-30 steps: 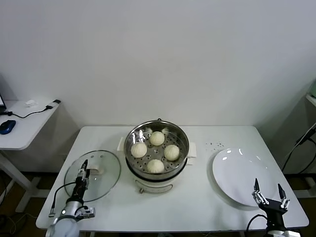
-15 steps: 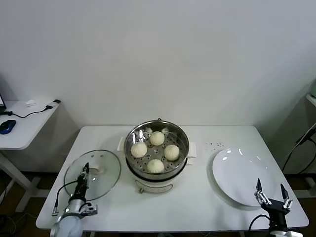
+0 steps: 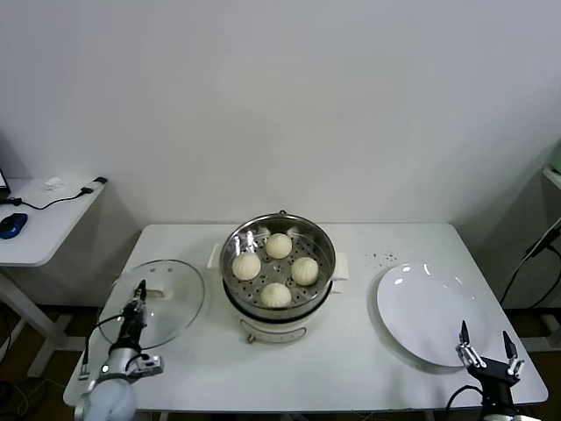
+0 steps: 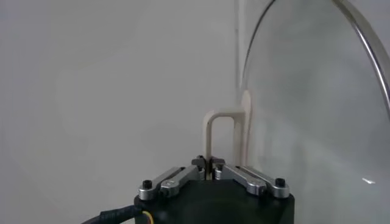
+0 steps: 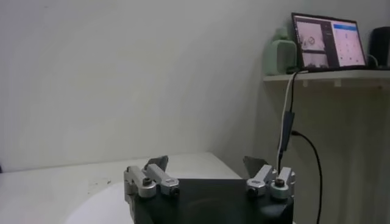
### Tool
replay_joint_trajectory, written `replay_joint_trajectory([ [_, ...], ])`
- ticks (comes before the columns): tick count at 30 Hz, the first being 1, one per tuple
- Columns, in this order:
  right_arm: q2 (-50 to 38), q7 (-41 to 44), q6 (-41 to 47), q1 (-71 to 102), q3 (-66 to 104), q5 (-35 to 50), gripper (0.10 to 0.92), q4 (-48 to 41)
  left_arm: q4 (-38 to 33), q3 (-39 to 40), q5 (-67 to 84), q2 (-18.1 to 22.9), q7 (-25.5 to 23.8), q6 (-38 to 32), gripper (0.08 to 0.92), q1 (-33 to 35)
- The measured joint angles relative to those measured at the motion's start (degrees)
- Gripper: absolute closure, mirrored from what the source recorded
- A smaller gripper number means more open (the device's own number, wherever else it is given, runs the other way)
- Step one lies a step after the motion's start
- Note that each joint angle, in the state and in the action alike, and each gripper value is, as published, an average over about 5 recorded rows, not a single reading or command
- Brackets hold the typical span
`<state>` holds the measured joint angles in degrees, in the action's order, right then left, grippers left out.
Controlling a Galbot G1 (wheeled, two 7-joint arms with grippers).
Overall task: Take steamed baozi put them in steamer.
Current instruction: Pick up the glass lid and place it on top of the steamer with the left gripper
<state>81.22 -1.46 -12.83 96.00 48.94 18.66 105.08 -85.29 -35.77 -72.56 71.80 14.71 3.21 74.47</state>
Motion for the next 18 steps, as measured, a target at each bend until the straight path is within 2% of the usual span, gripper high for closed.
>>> replay_joint_trajectory([
  [11, -0.1, -1.0, 0.7, -0.1, 0.2, -1.4, 0.203, -0.1, -15.9, -3.8, 10.6, -5.8, -9.6, 5.3, 0.862, 3.6],
  [18, -0.4, -1.9, 1.6, -0.1, -0.4, -3.0, 0.203, 0.2, -25.8, -1.8, 13.9, -8.9, -15.2, 12.2, 0.862, 2.8],
])
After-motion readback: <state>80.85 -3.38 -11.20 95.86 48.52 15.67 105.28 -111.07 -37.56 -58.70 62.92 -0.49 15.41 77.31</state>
